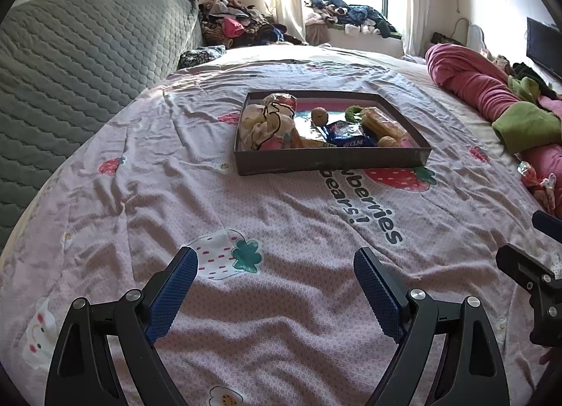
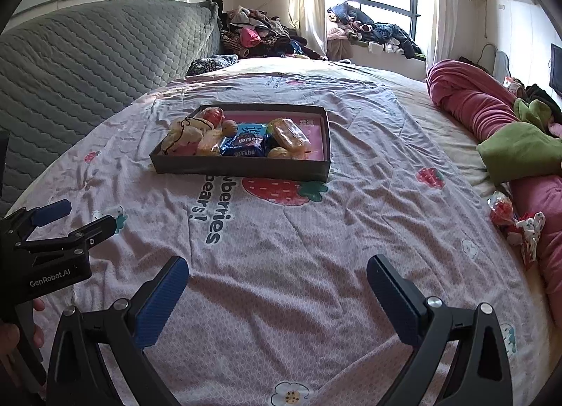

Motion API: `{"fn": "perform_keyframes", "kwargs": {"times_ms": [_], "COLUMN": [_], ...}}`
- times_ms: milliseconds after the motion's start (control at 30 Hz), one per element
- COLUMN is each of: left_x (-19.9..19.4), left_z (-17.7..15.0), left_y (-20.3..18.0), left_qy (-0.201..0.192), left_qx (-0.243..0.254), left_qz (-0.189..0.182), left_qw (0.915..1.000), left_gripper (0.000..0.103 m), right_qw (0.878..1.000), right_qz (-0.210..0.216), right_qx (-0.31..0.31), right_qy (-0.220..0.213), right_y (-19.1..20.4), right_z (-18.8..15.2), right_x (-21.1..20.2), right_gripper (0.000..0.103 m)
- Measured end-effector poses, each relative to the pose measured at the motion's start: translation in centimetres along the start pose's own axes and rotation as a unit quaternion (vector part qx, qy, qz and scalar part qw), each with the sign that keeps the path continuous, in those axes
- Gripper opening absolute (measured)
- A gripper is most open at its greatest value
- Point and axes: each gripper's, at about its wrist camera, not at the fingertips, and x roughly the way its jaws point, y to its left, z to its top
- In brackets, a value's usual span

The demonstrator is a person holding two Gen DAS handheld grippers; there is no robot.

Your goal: Organize objects

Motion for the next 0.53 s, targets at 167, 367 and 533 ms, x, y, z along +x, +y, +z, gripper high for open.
{"fn": "perform_keyframes", "kwargs": {"times_ms": [167,367,533], "left_x": [0.4,0.1,0.2], "left_z": [-0.4,-0.7,-0.8], "left_y": [0.1,-0.1,0.0], "left_qy": [0.000,-0.019,-0.024], "left_qx": [-0.001,0.010,0.017], "left_qz": [0.002,0.021,0.044], "left_qw": [1.0000,0.9995,0.9986], "left_gripper": [0.091,0.091,0.091], "right_qw": [1.000,1.000,1.000], "right_qz": [-0.001,-0.002,-0.003], "right_qx": [-0.001,0.002,0.004], "right_qy": [0.010,0.017,0.023], "right_y": [0.1,0.1,0.1], "right_z": [-0.6,-1.4,-1.7], "right_x": [0.7,1.3,1.7], "right_gripper": [0.103,0.103,0.103]}}
